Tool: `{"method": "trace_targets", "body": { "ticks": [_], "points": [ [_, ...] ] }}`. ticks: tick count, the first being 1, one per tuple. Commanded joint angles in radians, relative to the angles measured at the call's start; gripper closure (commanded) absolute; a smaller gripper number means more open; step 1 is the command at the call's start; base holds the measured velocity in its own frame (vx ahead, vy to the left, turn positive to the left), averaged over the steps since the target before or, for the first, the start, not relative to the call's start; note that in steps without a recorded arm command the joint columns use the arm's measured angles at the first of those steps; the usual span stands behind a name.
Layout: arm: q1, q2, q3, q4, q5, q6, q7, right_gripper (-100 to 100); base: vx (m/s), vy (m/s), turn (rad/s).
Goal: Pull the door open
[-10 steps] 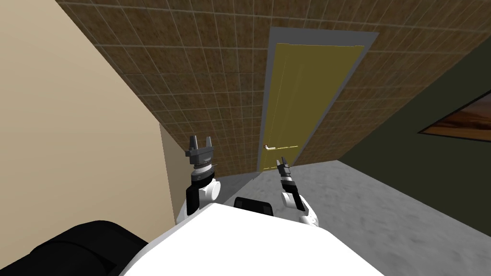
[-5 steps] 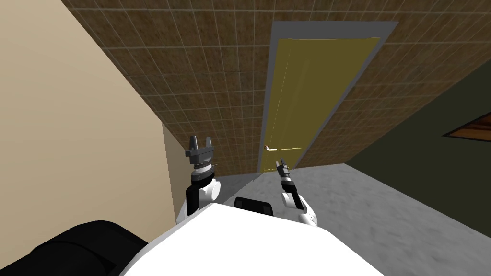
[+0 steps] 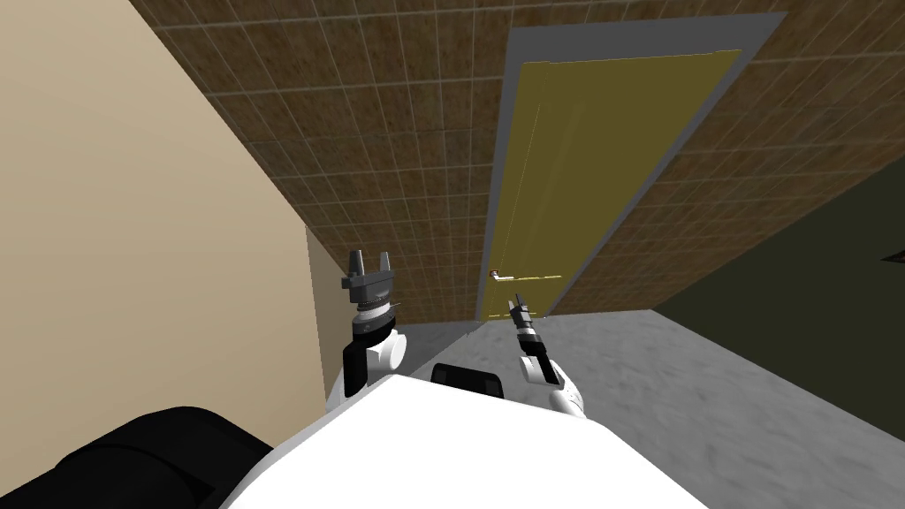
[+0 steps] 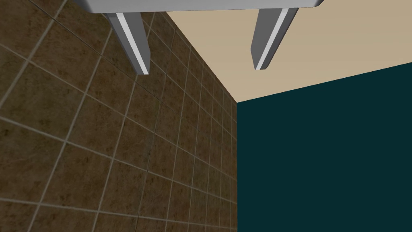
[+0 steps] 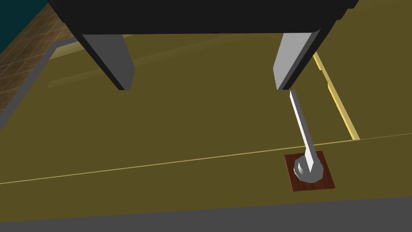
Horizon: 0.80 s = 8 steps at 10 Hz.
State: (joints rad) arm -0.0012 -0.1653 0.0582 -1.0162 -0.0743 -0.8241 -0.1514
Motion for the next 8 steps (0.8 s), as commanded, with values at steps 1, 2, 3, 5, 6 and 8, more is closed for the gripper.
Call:
{"method": "trace_targets", "body": {
  "ticks": [1,2,3,5,6,8],
  "points": [
    [-0.009,-0.004,0.0,0.039,0.0,-0.005,-0.004,-100,0.039,-0.039,0.049],
    [-0.031,-0.01,0.0,0.078,-0.001,-0.013,-0.008,-100,0.052,-0.039,0.085],
    [-0.031,-0.01,0.0,0.092,-0.001,-0.013,-0.008,-100,0.038,-0.034,0.052],
    [-0.051,-0.016,0.001,0.142,-0.002,-0.021,-0.011,-100,0.029,-0.038,0.063],
    [-0.07,-0.022,0.001,0.177,-0.002,-0.028,-0.015,-100,0.04,-0.043,0.074],
    [-0.09,-0.027,0.001,0.227,-0.003,-0.035,-0.019,-100,0.038,-0.041,0.07]
  ]
}}
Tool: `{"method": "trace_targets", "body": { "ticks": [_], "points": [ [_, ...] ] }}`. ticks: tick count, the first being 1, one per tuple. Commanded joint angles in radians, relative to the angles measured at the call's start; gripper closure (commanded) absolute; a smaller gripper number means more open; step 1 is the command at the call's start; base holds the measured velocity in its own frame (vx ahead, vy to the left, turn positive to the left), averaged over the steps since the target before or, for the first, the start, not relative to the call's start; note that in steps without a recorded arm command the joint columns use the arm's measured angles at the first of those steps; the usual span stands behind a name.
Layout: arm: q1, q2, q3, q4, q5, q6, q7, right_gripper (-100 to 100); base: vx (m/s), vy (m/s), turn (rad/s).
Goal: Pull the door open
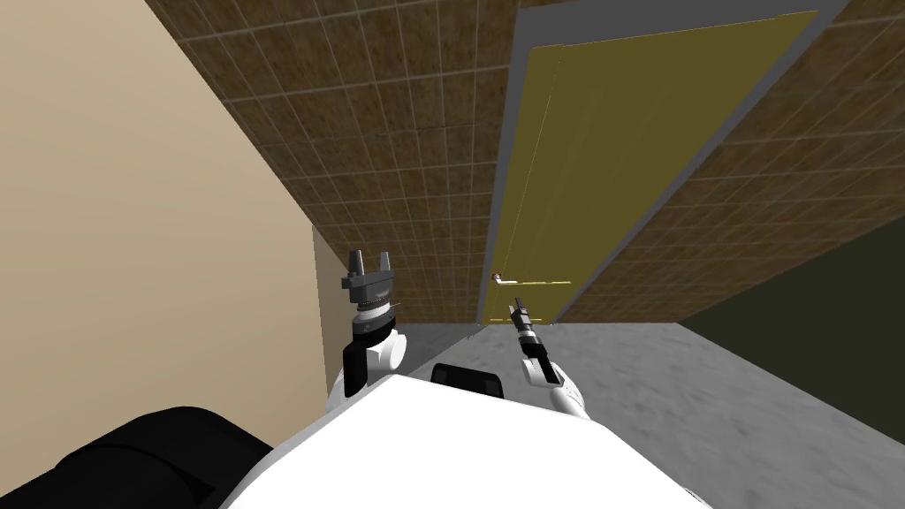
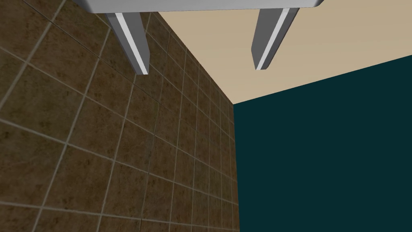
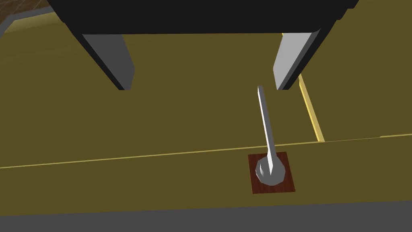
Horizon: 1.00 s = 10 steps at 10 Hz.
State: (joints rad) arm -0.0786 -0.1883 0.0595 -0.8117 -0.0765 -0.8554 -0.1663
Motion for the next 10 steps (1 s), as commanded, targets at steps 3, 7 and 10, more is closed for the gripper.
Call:
{"method": "trace_targets", "body": {
  "ticks": [3,7,10],
  "points": [
    [-0.03,-0.009,0.0,0.078,-0.001,-0.011,-0.007,-100,0.032,-0.033,0.057],
    [-0.078,-0.022,0.0,0.192,-0.003,-0.029,-0.016,-100,0.041,-0.045,0.071],
    [-0.115,-0.032,0.001,0.288,-0.004,-0.043,-0.023,-100,0.048,-0.053,0.088]
  ]
}}
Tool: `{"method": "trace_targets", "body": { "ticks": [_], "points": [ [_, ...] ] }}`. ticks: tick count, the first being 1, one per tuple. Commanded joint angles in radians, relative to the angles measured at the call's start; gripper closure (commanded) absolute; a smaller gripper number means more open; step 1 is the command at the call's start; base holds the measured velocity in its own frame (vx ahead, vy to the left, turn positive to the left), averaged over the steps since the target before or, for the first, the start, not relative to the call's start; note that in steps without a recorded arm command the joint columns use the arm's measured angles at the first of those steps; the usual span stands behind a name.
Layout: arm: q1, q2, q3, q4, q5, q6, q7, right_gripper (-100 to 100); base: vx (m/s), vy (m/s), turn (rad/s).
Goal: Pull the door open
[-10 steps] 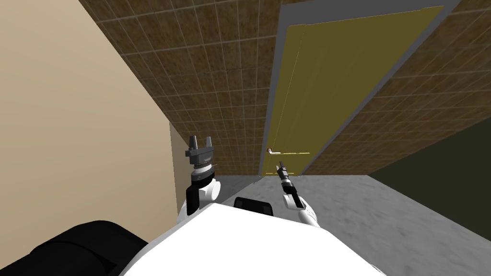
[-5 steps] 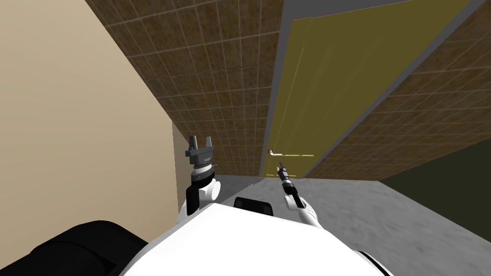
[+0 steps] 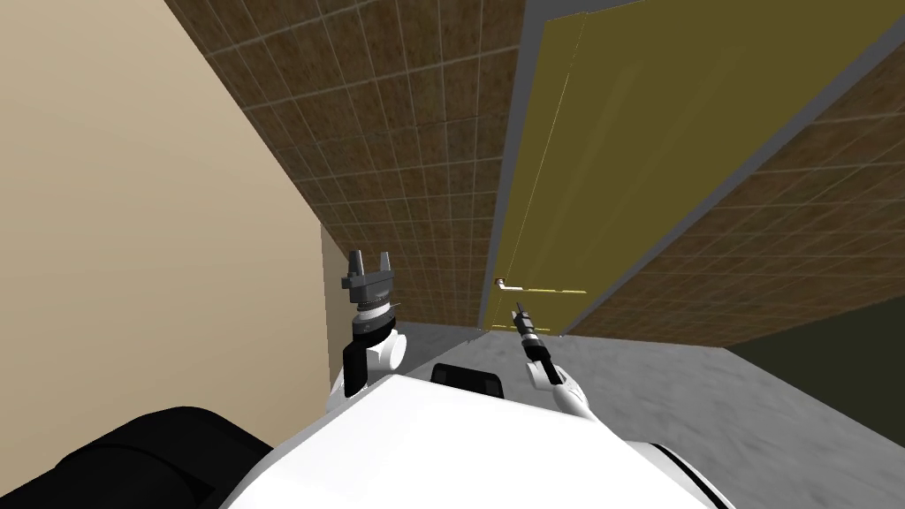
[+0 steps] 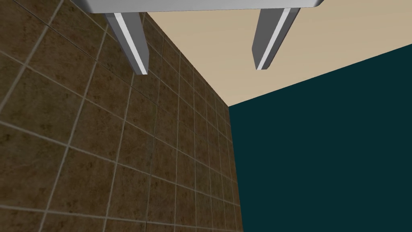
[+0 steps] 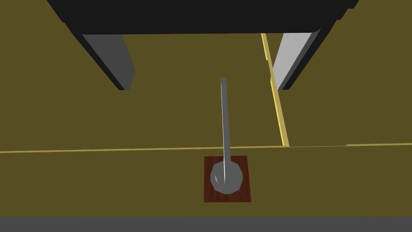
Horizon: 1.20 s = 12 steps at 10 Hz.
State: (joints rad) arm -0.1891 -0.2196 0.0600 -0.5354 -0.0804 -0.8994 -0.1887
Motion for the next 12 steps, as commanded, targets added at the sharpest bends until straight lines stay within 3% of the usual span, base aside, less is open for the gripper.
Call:
{"method": "trace_targets", "body": {
  "ticks": [1,2,3,7,9,10,11,12],
  "points": [
    [-0.014,-0.004,0.0,0.035,0.0,-0.003,-0.003,-100,0.05,-0.043,0.059],
    [-0.028,-0.008,0.0,0.071,-0.001,-0.008,-0.005,-100,0.047,-0.051,0.082],
    [-0.031,-0.004,0.0,0.077,-0.001,-0.02,-0.004,-100,0.021,-0.027,0.022],
    [0.026,-0.049,-0.047,0.072,-0.014,-0.048,-0.036,-100,0.165,0.045,0.176],
    [0.026,-0.049,-0.047,0.072,-0.014,-0.048,-0.036,-100,0.094,0.024,0.024],
    [0.051,-0.068,-0.068,0.067,-0.019,-0.058,-0.05,-100,0.102,0.03,0.183],
    [0.051,-0.068,-0.068,0.024,-0.019,-0.058,-0.05,-100,0.116,0.017,0.133],
    [0.051,-0.068,-0.068,0.025,-0.019,-0.058,-0.05,-100,0.05,-0.002,0.004]
  ]
}}
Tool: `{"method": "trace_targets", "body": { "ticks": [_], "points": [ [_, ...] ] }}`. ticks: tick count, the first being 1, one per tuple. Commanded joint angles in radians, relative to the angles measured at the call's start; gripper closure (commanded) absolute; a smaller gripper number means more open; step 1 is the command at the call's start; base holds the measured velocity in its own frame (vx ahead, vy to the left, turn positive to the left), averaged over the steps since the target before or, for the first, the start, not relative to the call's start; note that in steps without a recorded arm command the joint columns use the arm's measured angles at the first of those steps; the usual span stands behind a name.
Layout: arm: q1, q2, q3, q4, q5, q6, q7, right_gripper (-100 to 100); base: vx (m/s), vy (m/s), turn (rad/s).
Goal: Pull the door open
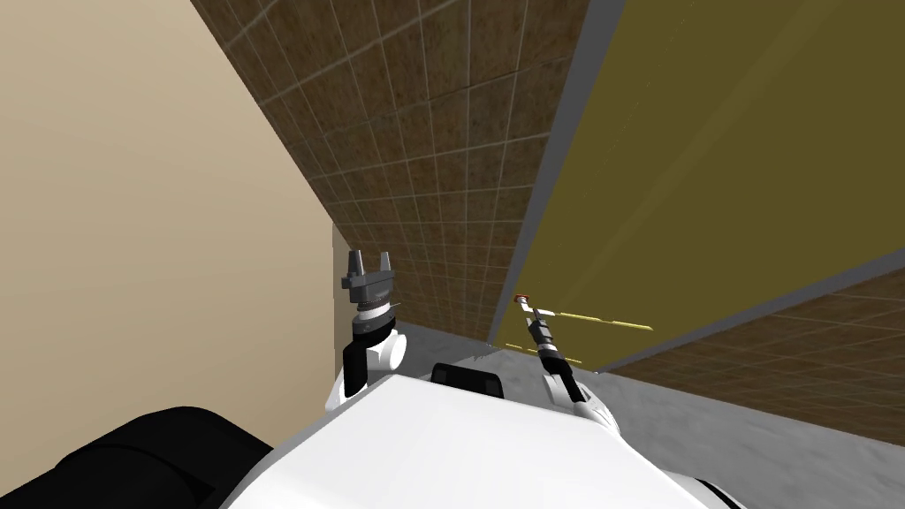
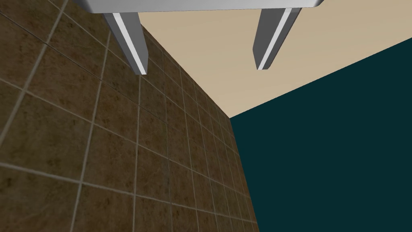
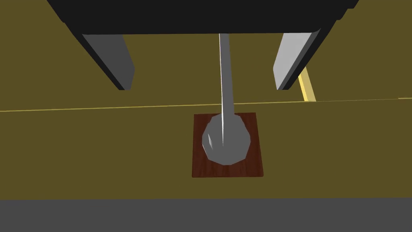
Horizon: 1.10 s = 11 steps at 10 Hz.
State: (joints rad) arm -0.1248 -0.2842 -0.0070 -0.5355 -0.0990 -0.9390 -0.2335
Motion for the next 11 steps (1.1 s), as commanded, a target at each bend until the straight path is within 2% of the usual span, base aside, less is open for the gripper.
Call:
{"method": "trace_targets", "body": {
  "ticks": [1,2,4,6,7,8,11],
  "points": [
    [-0.014,-0.003,-0.001,0.05,0.0,-0.019,-0.005,-100,0.005,-0.005,-0.016],
    [-0.014,-0.003,-0.001,0.068,0.0,-0.019,-0.005,-100,-0.011,-0.003,-0.004],
    [0.023,-0.031,-0.03,0.061,-0.008,-0.035,-0.025,-100,0.152,-0.002,0.207],
    [0.023,-0.031,-0.03,0.061,-0.008,-0.035,-0.025,-100,0.097,-0.003,0.018],
    [0.014,-0.03,-0.029,0.079,-0.008,-0.046,-0.025,-100,0.019,0.001,-0.004],
    [0.014,-0.03,-0.029,0.079,-0.008,-0.046,-0.025,100,0.006,0.0,0.004],
    [0.014,-0.03,-0.029,0.079,-0.008,-0.046,-0.025,100,-0.007,-0.002,0.005]
  ]
}}
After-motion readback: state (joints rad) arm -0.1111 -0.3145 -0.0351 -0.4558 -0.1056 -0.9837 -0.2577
